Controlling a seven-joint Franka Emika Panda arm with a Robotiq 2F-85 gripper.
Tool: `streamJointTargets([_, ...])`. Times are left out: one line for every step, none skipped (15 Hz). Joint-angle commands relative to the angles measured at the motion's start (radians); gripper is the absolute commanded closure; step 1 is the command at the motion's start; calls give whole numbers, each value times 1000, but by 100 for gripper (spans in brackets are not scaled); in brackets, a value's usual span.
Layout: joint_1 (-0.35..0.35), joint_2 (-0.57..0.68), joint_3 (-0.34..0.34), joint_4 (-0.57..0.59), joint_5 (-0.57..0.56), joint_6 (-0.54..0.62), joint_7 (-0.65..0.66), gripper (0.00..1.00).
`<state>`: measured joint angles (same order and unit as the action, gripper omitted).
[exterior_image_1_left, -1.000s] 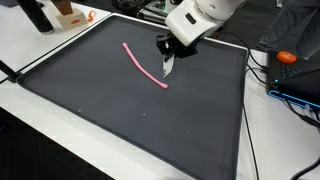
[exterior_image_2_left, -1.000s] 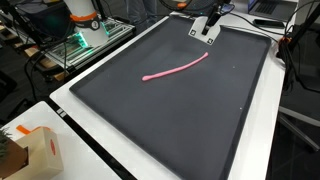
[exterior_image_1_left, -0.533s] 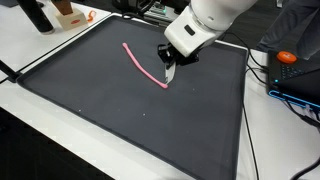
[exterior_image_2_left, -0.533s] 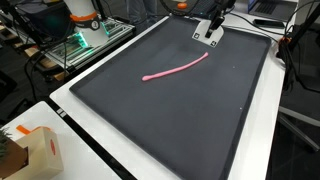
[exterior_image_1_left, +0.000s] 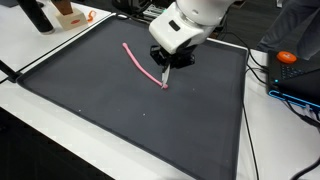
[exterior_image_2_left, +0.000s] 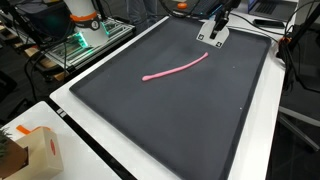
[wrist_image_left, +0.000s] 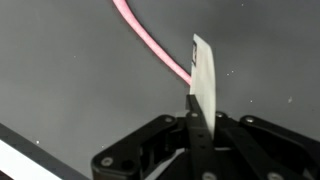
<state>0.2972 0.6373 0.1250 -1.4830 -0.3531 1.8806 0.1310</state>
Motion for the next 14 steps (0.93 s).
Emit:
streamJointTargets([-16, -15, -20, -13, 49, 38, 10, 99])
streamJointTargets([-23, -21, -24, -20, 60, 48, 11, 99])
streamJointTargets([-26, -27, -32, -27, 62, 52, 15, 99])
streamJointTargets([-29, -39, -40, -39, 59, 63, 20, 99])
streamJointTargets([-38, -51, -45, -51, 66, 72, 26, 99])
streamJointTargets([-47, -61, -48, -61, 74, 81, 28, 99])
streamJointTargets([-58, -74, -50, -74, 88, 90, 33, 99])
streamJointTargets([-68, -87, -54, -89, 102, 104, 41, 99])
streamJointTargets([-78, -101, -57, -106, 114, 117, 45, 99])
streamJointTargets([-91, -117, -58, -123, 134, 122, 48, 99])
streamJointTargets([-100, -132, -62, -141, 146, 131, 54, 99])
streamJointTargets([-112, -151, -63, -166, 164, 138, 56, 99])
streamJointTargets([-121, -166, -66, -188, 175, 148, 60, 99])
streamJointTargets([-131, -182, -68, -212, 187, 154, 62, 99])
